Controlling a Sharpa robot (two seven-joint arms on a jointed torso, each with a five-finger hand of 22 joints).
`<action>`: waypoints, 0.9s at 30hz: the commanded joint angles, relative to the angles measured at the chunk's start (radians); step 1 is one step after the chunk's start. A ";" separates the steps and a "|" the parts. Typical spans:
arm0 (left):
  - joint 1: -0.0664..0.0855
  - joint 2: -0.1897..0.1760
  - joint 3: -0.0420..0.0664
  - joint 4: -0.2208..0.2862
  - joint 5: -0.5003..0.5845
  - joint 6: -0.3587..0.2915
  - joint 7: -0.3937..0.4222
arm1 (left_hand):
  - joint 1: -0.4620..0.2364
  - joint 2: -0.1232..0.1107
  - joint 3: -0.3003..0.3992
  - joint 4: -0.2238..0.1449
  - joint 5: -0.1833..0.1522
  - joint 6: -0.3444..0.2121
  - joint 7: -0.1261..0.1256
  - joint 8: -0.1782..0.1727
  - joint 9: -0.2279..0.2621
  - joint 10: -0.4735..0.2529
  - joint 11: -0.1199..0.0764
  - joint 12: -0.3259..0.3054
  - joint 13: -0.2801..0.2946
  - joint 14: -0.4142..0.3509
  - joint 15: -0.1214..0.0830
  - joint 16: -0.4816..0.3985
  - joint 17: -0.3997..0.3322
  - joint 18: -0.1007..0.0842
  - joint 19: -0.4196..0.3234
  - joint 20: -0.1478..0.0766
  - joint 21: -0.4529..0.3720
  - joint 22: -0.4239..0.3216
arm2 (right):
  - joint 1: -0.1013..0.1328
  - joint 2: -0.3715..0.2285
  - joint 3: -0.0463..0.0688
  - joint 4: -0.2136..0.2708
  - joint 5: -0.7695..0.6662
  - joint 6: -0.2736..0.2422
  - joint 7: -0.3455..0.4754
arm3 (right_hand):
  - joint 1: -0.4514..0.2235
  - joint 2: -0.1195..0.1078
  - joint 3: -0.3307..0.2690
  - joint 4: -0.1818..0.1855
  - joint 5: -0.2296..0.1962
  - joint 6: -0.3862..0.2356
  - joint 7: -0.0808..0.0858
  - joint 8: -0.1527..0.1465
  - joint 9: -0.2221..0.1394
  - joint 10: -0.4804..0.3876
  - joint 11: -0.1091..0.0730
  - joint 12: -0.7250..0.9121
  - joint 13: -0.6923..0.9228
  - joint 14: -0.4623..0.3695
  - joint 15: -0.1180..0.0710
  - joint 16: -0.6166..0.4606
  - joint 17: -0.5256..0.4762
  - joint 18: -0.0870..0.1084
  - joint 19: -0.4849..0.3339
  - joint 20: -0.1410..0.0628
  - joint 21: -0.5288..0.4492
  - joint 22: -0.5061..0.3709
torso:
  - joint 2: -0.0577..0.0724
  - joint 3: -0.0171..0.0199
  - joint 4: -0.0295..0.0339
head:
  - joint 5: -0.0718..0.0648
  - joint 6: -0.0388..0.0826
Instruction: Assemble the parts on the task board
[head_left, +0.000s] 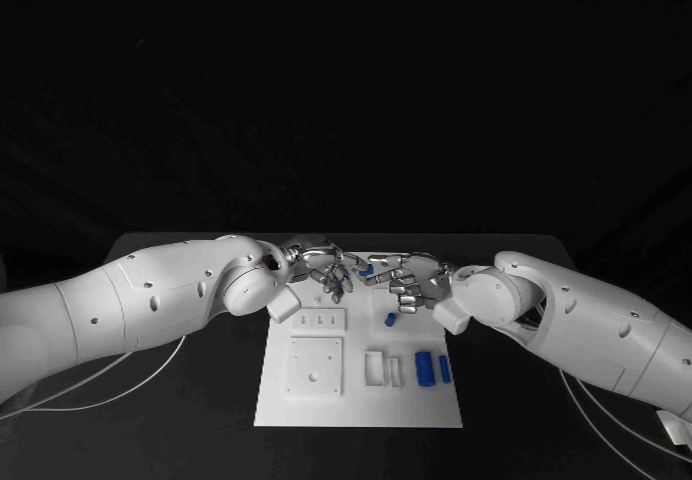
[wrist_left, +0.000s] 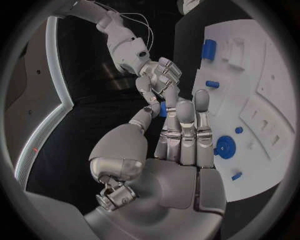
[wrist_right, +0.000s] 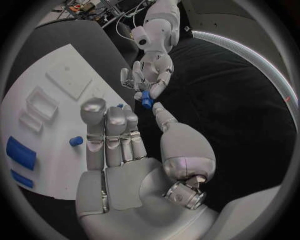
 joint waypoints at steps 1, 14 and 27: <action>0.001 0.000 0.001 0.003 -0.052 -0.049 0.009 | 0.007 -0.003 0.021 -0.014 0.008 0.099 -0.092 0.005 -0.001 0.047 -0.011 0.006 0.001 0.004 -0.005 0.005 0.000 -0.012 0.000 -0.007 0.004 0.020 | -0.002 -0.008 0.000 0.000 0.010 -0.017 0.035 | 0.055 0.070 -0.191 0.011 -0.002 -0.010 0.000 0.012 -0.019 -0.015 0.004 0.003 -0.018 -0.012 0.005 -0.006 -0.002 0.026 0.002 0.018 -0.023 0.082 | 0.000 0.0008 -0.0018 | 0.003 0.002; 0.018 -0.030 0.002 0.027 -0.230 -0.055 -0.200 | 0.013 -0.014 0.032 -0.014 0.022 0.109 -0.094 0.004 -0.016 0.048 -0.016 0.033 -0.001 0.009 -0.008 0.022 0.006 -0.019 -0.020 -0.012 0.028 0.021 | 0.000 -0.086 0.002 -0.023 -0.139 -0.074 0.236 | 0.067 0.090 -0.147 -0.020 0.007 0.022 -0.007 0.001 -0.003 -0.031 -0.001 -0.013 -0.061 -0.023 0.001 -0.062 -0.053 0.032 -0.004 0.015 -0.132 0.061 | -0.007 0.0045 -0.0008 | 0.015 -0.001; 0.031 -0.016 -0.006 0.030 -0.424 -0.029 -0.459 | -0.009 -0.087 0.241 -0.015 -0.115 0.128 -0.097 0.005 -0.023 0.050 -0.023 0.086 0.003 0.031 -0.016 0.041 0.008 -0.010 -0.023 -0.020 0.098 0.021 | 0.071 -0.091 0.010 -0.104 -0.349 -0.171 0.540 | 0.173 0.087 -0.055 -0.038 0.144 0.004 0.019 -0.001 -0.023 -0.032 0.057 -0.781 -0.896 -0.164 0.090 -0.753 -0.577 0.014 -0.267 0.109 -0.663 -0.619 | -0.030 0.0168 -0.0085 | 0.032 -0.028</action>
